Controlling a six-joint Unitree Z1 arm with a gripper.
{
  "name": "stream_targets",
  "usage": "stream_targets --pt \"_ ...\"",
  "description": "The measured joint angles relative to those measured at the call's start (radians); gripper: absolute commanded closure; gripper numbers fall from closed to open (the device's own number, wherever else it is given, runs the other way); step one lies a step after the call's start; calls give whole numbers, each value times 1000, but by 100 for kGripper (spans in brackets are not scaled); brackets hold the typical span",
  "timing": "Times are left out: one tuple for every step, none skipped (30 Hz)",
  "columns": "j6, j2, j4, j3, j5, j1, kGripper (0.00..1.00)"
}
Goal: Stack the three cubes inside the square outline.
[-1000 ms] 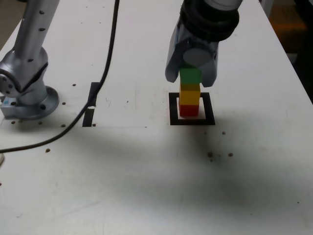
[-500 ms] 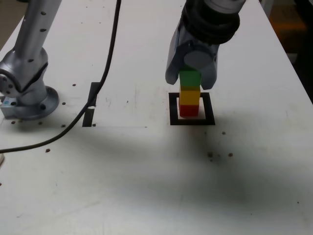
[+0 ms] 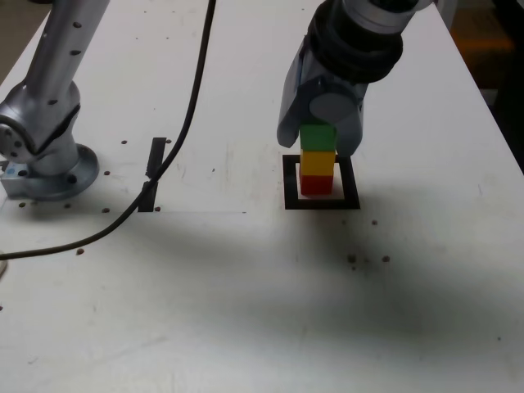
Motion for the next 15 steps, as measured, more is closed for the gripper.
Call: stream_targets --pt "0 2 0 0 0 0 87" --pt "1 4 0 0 0 0 87" --pt "1 5 0 0 1 0 85" --pt "1 6 0 0 1 0 83" --pt "1 6 0 0 2 0 80" --pt "2 6 0 0 2 0 78" --pt "2 6 0 0 2 0 73" --pt "2 6 0 0 2 0 64" --pt "2 6 0 0 2 0 53" --pt "2 7 0 0 2 0 41" --pt "3 7 0 0 1 0 32" --pt "4 9 0 0 0 0 19" --pt "5 9 0 0 0 0 11" --pt "6 9 0 0 0 0 6" --pt "7 9 0 0 0 0 4"
